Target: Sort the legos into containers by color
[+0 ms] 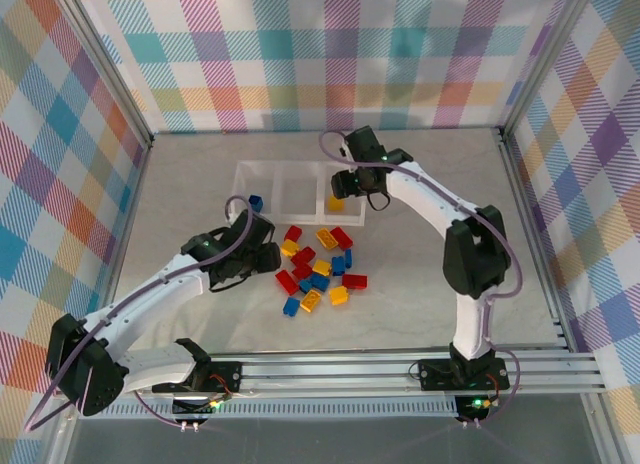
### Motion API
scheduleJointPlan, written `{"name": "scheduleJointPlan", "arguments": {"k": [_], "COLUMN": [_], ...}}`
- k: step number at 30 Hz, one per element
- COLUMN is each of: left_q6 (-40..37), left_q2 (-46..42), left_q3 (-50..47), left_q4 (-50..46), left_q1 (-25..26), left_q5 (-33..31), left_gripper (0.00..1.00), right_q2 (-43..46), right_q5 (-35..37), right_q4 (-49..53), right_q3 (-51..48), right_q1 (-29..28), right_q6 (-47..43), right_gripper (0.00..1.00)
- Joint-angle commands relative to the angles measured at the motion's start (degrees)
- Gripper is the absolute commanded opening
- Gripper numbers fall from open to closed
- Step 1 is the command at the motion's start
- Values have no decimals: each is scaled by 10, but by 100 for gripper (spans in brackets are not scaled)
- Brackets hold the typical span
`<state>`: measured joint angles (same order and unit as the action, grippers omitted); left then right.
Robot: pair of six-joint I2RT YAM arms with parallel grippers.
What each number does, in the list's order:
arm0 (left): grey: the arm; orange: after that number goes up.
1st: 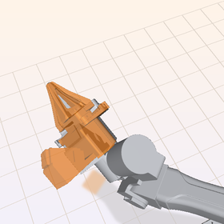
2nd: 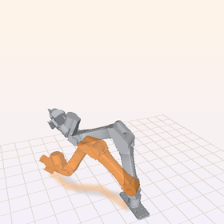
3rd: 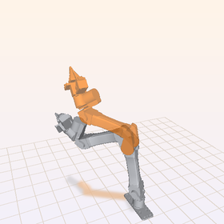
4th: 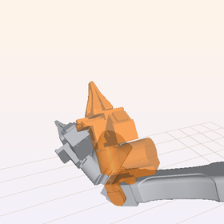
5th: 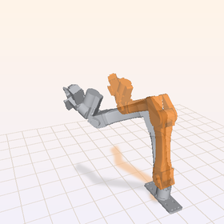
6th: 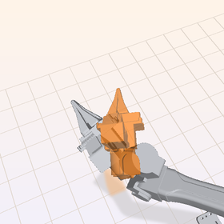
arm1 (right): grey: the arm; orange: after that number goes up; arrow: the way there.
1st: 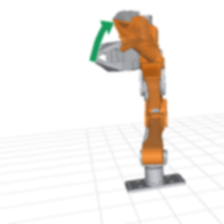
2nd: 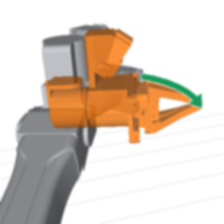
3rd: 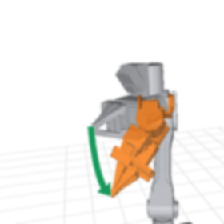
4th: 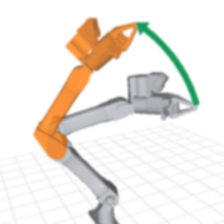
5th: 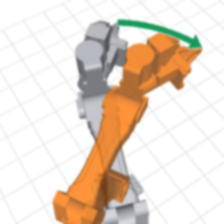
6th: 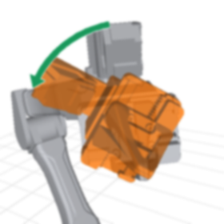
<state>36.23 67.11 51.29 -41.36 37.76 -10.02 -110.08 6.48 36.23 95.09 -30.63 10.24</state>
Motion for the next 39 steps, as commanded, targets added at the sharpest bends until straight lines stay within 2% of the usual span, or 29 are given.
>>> {"name": "scheduleJointPlan", "arguments": {"k": [1, 7, 16, 27, 39], "left_q6": [46, 61, 71, 57, 45], "left_q2": [26, 116, 195, 238, 225], "left_q3": [-24, -9, 6, 31, 29], "left_q4": [48, 58, 83, 77, 59], "left_q1": [18, 41, 55, 55, 53], "left_q5": [37, 35, 34, 23, 9], "left_gripper": [60, 59, 59, 57, 58], "right_q2": [79, 176, 293, 344, 352], "right_q5": [-18, -28, 0, 30, 31], "right_q4": [-16, -33, -7, 20, 21], "right_q3": [-63, -178, -271, -310, -313], "right_q1": [4, 3, 4, 4, 4], "right_q6": [24, 51, 56, 55, 52], "right_gripper": [65, 66, 68, 69, 71]}}
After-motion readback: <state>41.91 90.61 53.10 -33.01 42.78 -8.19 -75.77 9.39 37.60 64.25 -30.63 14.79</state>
